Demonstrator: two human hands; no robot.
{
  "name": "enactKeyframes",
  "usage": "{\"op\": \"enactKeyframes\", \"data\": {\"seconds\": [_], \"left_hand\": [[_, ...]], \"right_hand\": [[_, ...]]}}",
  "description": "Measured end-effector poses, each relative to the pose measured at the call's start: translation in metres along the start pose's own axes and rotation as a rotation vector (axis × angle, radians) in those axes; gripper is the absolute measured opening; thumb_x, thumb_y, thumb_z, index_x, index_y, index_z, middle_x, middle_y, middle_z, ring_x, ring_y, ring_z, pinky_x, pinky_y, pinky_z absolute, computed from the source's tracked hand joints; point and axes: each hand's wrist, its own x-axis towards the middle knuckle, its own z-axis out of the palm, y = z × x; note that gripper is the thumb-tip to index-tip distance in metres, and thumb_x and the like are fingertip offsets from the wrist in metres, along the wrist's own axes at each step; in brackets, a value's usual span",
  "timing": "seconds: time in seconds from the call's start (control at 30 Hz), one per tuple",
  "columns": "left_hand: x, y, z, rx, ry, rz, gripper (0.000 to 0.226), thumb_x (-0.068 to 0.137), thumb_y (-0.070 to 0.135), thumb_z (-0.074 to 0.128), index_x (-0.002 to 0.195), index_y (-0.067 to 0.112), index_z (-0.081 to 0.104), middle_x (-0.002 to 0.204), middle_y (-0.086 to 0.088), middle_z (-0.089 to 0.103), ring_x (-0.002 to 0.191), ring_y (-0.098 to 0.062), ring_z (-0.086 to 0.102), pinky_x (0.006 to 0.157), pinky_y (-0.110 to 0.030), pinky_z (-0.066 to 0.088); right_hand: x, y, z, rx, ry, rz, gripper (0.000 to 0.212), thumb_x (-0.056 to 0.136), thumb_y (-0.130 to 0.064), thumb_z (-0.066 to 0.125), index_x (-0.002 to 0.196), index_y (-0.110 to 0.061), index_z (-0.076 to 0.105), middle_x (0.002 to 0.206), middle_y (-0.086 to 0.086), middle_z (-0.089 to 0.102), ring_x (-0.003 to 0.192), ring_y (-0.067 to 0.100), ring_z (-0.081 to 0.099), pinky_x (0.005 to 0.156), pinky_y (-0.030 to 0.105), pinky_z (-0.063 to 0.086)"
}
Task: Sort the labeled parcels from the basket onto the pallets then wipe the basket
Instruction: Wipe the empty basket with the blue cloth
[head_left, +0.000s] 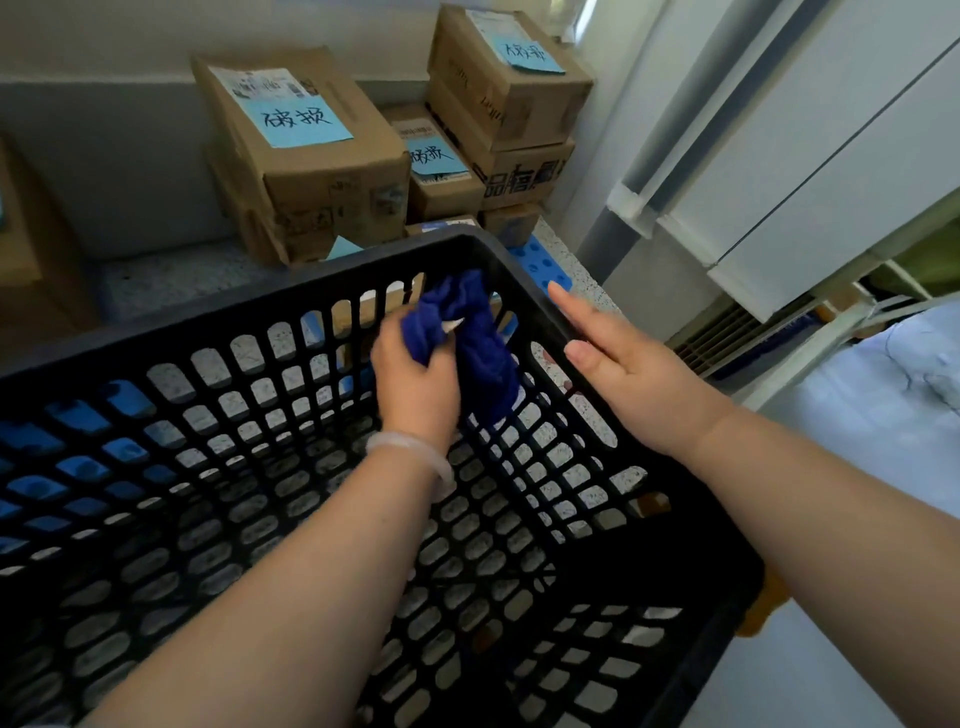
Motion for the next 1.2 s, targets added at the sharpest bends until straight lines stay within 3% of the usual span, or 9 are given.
{"op": "enactKeyframes", "data": {"seconds": [0.1,0.27,0.43,0.53,0.63,0.77,0.93,1.03,1.2], "left_hand": [[-0.016,0.0,0.023,0.078,-0.073,0.027,0.033,0.092,0.017,0.06,0.123,0.021,0.053,0.13,-0.003,0.044,0.11,-0.016,0.05,0.095,-0.022,0.035],[-0.051,-0.019,0.024,0.241,-0.235,0.208,0.03,0.08,0.01,0.062,0.11,0.008,0.061,0.124,-0.007,0.046,0.101,-0.016,0.048,0.083,-0.007,0.03],[-0.14,-0.025,0.023,0.15,-0.692,0.234,0.031,0.073,0.023,0.059,0.102,0.012,0.064,0.114,-0.004,0.049,0.1,-0.012,0.05,0.09,-0.007,0.033],[-0.154,-0.03,0.02,0.087,-0.866,0.281,0.04,0.074,0.006,0.067,0.104,0.03,0.057,0.113,0.003,0.046,0.105,-0.003,0.046,0.095,-0.007,0.032],[-0.137,-0.034,0.017,0.114,-0.822,0.304,0.048,0.073,-0.001,0.065,0.102,0.036,0.054,0.11,0.008,0.047,0.106,-0.004,0.049,0.097,-0.01,0.033],[-0.115,-0.021,0.009,0.003,-0.565,0.043,0.044,0.075,0.0,0.061,0.091,0.041,0.062,0.108,0.007,0.057,0.099,-0.001,0.056,0.096,-0.027,0.043],[-0.036,-0.003,-0.007,-0.087,-0.063,-0.135,0.033,0.09,0.007,0.059,0.097,0.038,0.056,0.115,-0.003,0.058,0.099,-0.012,0.06,0.094,-0.036,0.048],[-0.015,-0.004,0.01,0.067,-0.109,-0.099,0.031,0.089,0.008,0.06,0.109,0.03,0.053,0.127,-0.003,0.047,0.111,-0.018,0.052,0.098,-0.029,0.04],[-0.038,-0.008,0.026,0.137,-0.16,-0.081,0.02,0.086,0.004,0.057,0.096,0.021,0.052,0.116,-0.002,0.046,0.096,-0.015,0.046,0.087,-0.018,0.032]], "right_hand": [[0.001,0.0,0.0,0.0,0.004,-0.005,0.05,0.103,-0.031,0.044,0.148,-0.049,0.03,0.143,-0.024,0.037,0.121,-0.013,0.034,0.087,-0.011,0.019],[0.003,0.001,0.0,-0.002,0.012,-0.009,0.048,0.105,-0.028,0.041,0.148,-0.048,0.03,0.143,-0.025,0.036,0.126,-0.012,0.031,0.088,-0.011,0.016],[0.001,-0.001,0.0,-0.022,0.002,0.011,0.047,0.106,-0.033,0.037,0.145,-0.056,0.026,0.148,-0.019,0.037,0.122,-0.007,0.033,0.09,-0.002,0.02],[-0.001,0.0,0.001,-0.015,0.004,0.012,0.046,0.105,-0.036,0.036,0.144,-0.058,0.026,0.143,-0.021,0.038,0.12,-0.004,0.036,0.092,0.001,0.021],[-0.001,0.001,0.002,-0.013,0.022,0.015,0.046,0.105,-0.037,0.038,0.144,-0.058,0.028,0.136,-0.027,0.036,0.12,-0.007,0.035,0.081,-0.011,0.018],[0.0,0.003,0.003,-0.01,0.034,0.009,0.046,0.105,-0.034,0.039,0.146,-0.054,0.03,0.139,-0.027,0.035,0.124,-0.008,0.033,0.083,-0.012,0.015],[0.001,0.005,0.002,-0.002,0.018,0.02,0.046,0.104,-0.037,0.039,0.143,-0.06,0.029,0.143,-0.018,0.043,0.124,0.003,0.043,0.098,0.014,0.026],[0.002,0.005,0.002,-0.005,0.022,0.016,0.046,0.104,-0.037,0.04,0.143,-0.06,0.03,0.142,-0.02,0.045,0.123,0.003,0.045,0.101,0.018,0.028],[0.004,0.006,0.003,-0.005,0.03,0.006,0.047,0.104,-0.036,0.041,0.143,-0.06,0.031,0.145,-0.022,0.043,0.127,0.004,0.046,0.109,0.02,0.029]]}}
